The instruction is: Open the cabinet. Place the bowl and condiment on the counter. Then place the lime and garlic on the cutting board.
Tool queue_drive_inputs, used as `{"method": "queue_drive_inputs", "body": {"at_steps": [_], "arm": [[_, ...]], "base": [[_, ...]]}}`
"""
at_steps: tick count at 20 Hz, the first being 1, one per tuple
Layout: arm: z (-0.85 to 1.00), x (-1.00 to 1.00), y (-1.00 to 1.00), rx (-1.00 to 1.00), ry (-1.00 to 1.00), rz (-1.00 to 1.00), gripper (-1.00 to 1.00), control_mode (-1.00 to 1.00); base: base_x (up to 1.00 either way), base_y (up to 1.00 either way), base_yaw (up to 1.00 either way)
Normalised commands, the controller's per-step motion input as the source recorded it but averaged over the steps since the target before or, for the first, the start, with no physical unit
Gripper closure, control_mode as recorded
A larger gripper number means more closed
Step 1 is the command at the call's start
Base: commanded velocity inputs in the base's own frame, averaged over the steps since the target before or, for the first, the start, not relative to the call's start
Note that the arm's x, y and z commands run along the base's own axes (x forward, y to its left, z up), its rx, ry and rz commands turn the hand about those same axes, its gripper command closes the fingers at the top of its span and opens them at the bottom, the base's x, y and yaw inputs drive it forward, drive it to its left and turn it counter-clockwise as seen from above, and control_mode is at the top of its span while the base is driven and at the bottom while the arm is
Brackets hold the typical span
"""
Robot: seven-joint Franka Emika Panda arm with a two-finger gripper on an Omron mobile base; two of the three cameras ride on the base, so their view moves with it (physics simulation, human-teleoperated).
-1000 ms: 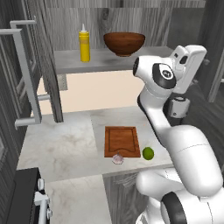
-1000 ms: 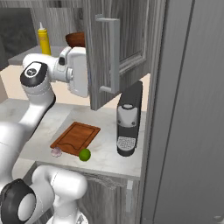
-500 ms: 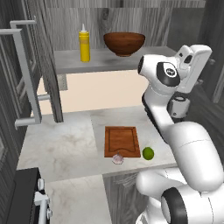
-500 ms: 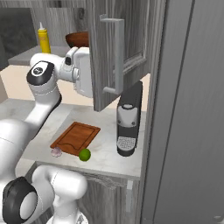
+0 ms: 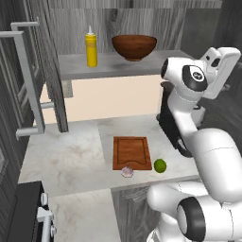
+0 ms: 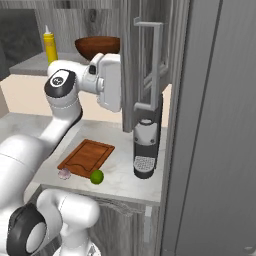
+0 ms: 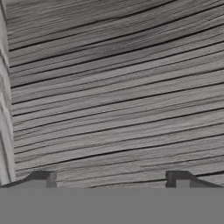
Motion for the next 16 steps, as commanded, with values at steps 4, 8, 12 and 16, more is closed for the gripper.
{"method": "queue_drive_inputs", "body": {"at_steps": [4,8,12,16], "arm": [[0.00,0.00,-0.39,0.00,0.00,0.03,-1.00,-1.00],[0.00,-0.04,-0.03,0.00,0.00,0.03,-1.00,-1.00],[0.00,-0.07,0.29,0.00,0.00,0.07,-1.00,-1.00],[0.00,0.00,0.64,0.01,0.00,0.09,-1.00,-1.00]], "base": [[0.00,0.00,0.00],[0.00,0.00,0.00],[0.00,0.00,0.00],[0.00,0.00,0.00]]}}
